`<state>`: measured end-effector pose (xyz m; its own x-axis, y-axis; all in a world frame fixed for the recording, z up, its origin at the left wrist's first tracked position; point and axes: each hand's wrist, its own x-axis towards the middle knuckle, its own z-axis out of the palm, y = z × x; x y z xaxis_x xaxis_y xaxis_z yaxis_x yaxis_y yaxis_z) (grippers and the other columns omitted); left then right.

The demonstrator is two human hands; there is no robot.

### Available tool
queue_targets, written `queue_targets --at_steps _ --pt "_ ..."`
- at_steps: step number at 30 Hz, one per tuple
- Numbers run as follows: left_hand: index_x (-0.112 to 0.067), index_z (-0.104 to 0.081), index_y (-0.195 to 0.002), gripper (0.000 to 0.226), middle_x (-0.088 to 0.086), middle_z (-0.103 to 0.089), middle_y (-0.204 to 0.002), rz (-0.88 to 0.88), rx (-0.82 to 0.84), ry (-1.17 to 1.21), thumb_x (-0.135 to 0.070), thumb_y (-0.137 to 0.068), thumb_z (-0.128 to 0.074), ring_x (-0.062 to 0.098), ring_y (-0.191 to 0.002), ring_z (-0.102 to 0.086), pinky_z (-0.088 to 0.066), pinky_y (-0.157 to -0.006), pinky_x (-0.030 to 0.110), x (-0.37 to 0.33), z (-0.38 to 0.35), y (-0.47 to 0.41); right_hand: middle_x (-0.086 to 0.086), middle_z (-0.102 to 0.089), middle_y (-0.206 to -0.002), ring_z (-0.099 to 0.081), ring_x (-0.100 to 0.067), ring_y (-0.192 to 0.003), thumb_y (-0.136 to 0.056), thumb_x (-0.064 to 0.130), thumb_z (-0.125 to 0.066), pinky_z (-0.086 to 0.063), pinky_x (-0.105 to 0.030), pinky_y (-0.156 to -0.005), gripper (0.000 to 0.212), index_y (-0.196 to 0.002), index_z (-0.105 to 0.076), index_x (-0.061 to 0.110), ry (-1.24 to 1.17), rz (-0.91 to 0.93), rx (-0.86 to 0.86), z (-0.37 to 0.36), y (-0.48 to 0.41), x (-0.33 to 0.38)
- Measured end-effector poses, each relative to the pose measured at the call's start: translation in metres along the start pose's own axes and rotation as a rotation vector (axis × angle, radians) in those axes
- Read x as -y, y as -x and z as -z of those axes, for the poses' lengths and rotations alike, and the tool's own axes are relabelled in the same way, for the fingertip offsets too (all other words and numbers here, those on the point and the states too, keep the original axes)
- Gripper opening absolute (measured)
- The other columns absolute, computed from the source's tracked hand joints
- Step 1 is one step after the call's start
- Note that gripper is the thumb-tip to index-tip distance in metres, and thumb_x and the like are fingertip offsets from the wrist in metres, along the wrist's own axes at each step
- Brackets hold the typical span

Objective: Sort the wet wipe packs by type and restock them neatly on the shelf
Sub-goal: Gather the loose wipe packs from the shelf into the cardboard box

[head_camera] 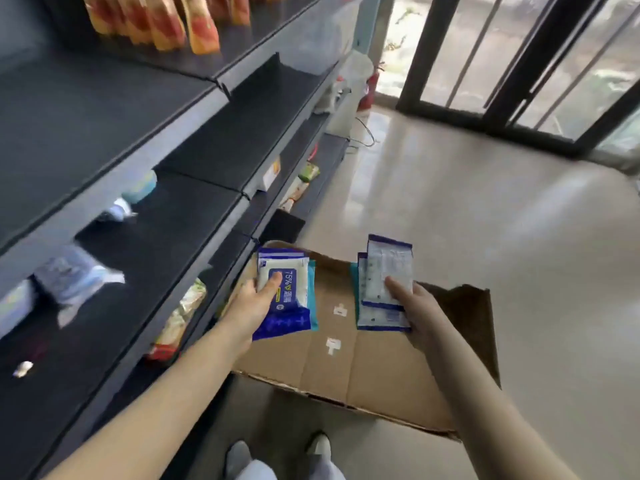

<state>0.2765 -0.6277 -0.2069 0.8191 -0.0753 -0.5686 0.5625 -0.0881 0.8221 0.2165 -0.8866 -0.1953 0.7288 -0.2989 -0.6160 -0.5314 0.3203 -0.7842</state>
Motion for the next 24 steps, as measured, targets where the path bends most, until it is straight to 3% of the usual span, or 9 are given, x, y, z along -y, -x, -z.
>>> queue_targets --at_steps 4,8,11,15,18,21,24 --pt "-0.024 -0.051 -0.116 0.044 0.005 -0.070 -0.110 0.191 0.050 -0.091 -0.054 -0.086 -0.064 0.023 -0.095 -0.070 -0.056 -0.089 0.045 0.090 -0.059 -0.076 -0.014 -0.072 -0.110 -0.072 -0.029 -0.089 -0.094 0.020 -0.067 -0.060 -0.036 -0.063 0.032 -0.123 -0.057 0.011 -0.043 -0.086 -0.168 0.028 -0.087 -0.084" --pt "-0.020 -0.049 -0.119 0.029 0.004 -0.069 -0.106 0.253 0.073 -0.170 -0.037 -0.097 -0.057 0.014 -0.083 -0.070 -0.052 -0.061 0.023 0.183 -0.097 -0.162 -0.011 -0.072 -0.103 -0.071 -0.031 -0.092 -0.094 0.015 -0.066 -0.060 -0.048 -0.079 0.021 -0.114 -0.061 0.013 0.043 -0.144 -0.200 0.043 -0.190 -0.172" --pt "-0.019 -0.046 -0.122 0.027 -0.001 -0.067 -0.102 0.268 0.067 -0.195 -0.033 -0.100 -0.053 0.011 -0.082 -0.068 -0.050 -0.055 0.019 0.242 -0.114 -0.216 -0.009 -0.071 -0.103 -0.070 -0.028 -0.090 -0.094 0.011 -0.065 -0.059 -0.045 -0.077 0.020 -0.113 -0.062 0.014 0.102 -0.129 -0.182 0.050 -0.261 -0.225" --pt "-0.017 -0.047 -0.118 0.021 0.005 -0.058 -0.116 0.233 0.013 -0.312 -0.028 -0.101 -0.052 0.016 -0.096 -0.061 -0.042 -0.065 0.024 0.293 -0.132 -0.261 -0.011 -0.068 -0.114 -0.068 -0.023 -0.093 -0.093 0.008 -0.064 -0.058 -0.032 -0.068 0.033 -0.126 -0.057 0.011 0.138 -0.063 -0.175 0.051 -0.334 -0.263" --pt "-0.015 -0.050 -0.127 0.036 0.001 -0.039 -0.122 0.151 0.032 -0.469 -0.022 -0.094 -0.064 0.007 -0.094 -0.049 -0.033 -0.078 0.012 0.313 -0.134 -0.281 -0.006 -0.066 -0.119 -0.067 -0.023 -0.103 -0.090 0.010 -0.068 -0.060 -0.035 -0.073 0.046 -0.133 -0.054 0.016 0.207 -0.008 -0.150 0.044 -0.369 -0.272" --pt "-0.018 -0.059 -0.121 0.041 0.000 -0.051 -0.116 0.139 0.072 -0.525 -0.027 -0.084 -0.076 0.008 -0.092 -0.052 -0.040 -0.078 0.022 0.321 -0.133 -0.298 -0.003 -0.067 -0.120 -0.067 -0.024 -0.106 -0.085 0.014 -0.075 -0.059 -0.047 -0.086 0.045 -0.127 -0.059 0.020 0.286 0.014 -0.140 0.038 -0.391 -0.273" --pt "-0.026 -0.061 -0.120 0.055 -0.005 -0.065 -0.109 0.183 0.065 -0.547 -0.045 -0.072 -0.081 0.015 -0.100 -0.061 -0.052 -0.087 0.035 0.323 -0.127 -0.309 0.000 -0.062 -0.129 -0.062 -0.019 -0.113 -0.081 0.019 -0.078 -0.055 -0.044 -0.095 0.052 -0.130 -0.060 0.020 0.365 0.025 -0.177 0.035 -0.397 -0.266"
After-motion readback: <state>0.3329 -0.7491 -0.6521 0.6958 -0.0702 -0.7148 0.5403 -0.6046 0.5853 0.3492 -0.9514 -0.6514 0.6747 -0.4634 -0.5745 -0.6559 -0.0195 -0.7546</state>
